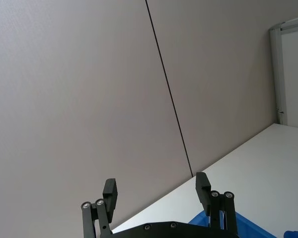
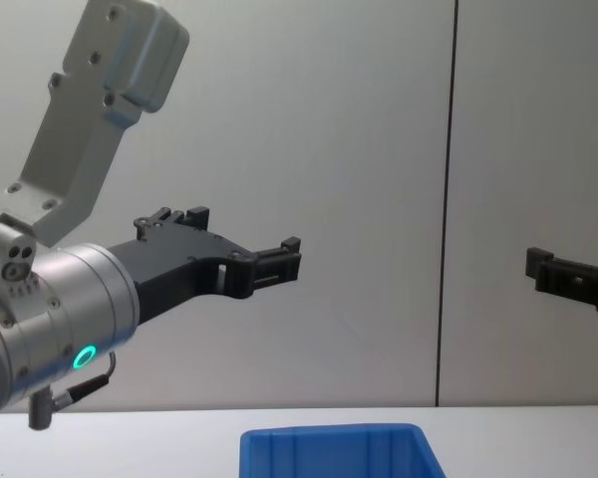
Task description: Pick up the two dolls from the table and place them into the box.
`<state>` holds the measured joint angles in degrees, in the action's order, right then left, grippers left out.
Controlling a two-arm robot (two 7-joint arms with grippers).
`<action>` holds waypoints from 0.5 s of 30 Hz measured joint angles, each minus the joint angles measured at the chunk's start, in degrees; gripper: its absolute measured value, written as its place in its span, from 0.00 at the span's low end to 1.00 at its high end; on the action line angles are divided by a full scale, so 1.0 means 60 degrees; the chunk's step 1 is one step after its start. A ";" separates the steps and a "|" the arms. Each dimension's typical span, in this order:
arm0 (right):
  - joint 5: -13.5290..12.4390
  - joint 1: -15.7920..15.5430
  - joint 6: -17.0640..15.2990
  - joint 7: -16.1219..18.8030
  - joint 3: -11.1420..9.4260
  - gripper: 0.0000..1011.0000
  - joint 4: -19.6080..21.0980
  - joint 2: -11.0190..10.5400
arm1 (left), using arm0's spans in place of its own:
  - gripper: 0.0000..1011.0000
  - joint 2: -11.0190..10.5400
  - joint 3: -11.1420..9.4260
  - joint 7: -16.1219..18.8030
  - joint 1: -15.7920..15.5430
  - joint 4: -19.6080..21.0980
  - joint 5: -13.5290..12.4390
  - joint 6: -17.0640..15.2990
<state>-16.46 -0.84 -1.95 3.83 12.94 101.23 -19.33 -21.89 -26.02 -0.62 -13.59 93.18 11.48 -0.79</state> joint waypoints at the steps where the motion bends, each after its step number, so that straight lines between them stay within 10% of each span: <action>1: 0.0000 0.0000 0.0000 0.0000 0.0000 0.99 0.0000 0.0000 | 0.99 0.0000 0.0000 0.0000 0.0000 0.0000 0.0000 0.0000; 15: 0.0000 0.0000 0.0000 0.0000 0.0000 0.99 0.0000 0.0000 | 0.99 0.0000 0.0000 0.0000 0.0000 0.0000 0.0000 0.0000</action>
<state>-16.46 -0.84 -1.95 3.83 12.94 101.23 -19.33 -21.89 -26.02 -0.62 -13.59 93.18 11.48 -0.80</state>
